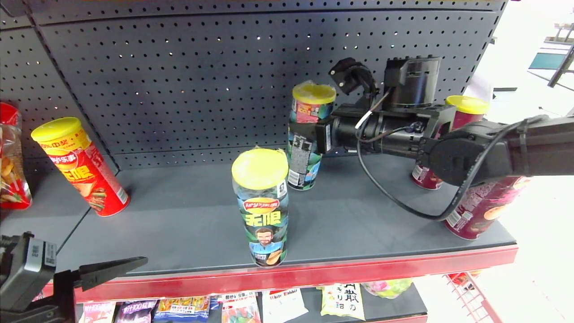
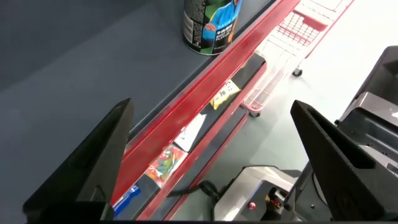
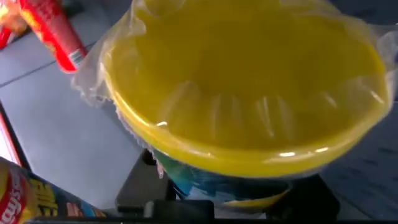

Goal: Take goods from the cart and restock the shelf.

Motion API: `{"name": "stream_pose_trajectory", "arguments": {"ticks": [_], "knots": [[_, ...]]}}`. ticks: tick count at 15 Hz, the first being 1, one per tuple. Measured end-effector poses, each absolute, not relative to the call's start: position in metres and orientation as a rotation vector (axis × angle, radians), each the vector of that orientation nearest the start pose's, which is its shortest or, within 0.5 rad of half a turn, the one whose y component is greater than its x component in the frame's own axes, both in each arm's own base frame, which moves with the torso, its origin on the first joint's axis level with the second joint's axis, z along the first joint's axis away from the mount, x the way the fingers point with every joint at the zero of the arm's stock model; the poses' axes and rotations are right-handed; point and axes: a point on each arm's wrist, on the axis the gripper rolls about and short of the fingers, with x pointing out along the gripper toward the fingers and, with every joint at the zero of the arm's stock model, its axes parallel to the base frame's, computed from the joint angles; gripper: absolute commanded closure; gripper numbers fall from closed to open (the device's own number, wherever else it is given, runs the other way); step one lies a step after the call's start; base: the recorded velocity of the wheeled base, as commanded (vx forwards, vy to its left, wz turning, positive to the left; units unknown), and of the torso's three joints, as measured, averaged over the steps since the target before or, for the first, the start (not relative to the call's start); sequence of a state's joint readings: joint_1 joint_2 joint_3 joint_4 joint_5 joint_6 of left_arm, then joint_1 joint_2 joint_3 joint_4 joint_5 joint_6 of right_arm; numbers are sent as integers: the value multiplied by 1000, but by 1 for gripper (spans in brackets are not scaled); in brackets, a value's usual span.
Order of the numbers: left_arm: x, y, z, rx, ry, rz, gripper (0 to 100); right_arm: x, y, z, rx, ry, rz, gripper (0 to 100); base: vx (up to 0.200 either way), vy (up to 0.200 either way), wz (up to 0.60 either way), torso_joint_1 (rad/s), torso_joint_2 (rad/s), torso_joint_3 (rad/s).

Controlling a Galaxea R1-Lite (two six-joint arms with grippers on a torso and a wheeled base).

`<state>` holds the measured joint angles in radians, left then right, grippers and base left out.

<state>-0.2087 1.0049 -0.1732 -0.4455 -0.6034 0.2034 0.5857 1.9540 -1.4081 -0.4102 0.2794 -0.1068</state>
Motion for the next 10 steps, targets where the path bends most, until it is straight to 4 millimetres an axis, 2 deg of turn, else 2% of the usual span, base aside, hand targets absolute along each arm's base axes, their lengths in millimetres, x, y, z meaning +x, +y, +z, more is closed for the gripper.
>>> {"name": "stream_pose_trajectory", "arguments": {"ticks": [4, 10], "knots": [[95, -33, 141, 116, 286, -835, 0, 336, 240, 223, -129, 127, 888, 100, 0, 0, 0, 0, 0, 0], [93, -33, 141, 117, 277, -835, 0, 340, 256, 220, -142, 126, 913, 100, 0, 0, 0, 0, 0, 0]]}}
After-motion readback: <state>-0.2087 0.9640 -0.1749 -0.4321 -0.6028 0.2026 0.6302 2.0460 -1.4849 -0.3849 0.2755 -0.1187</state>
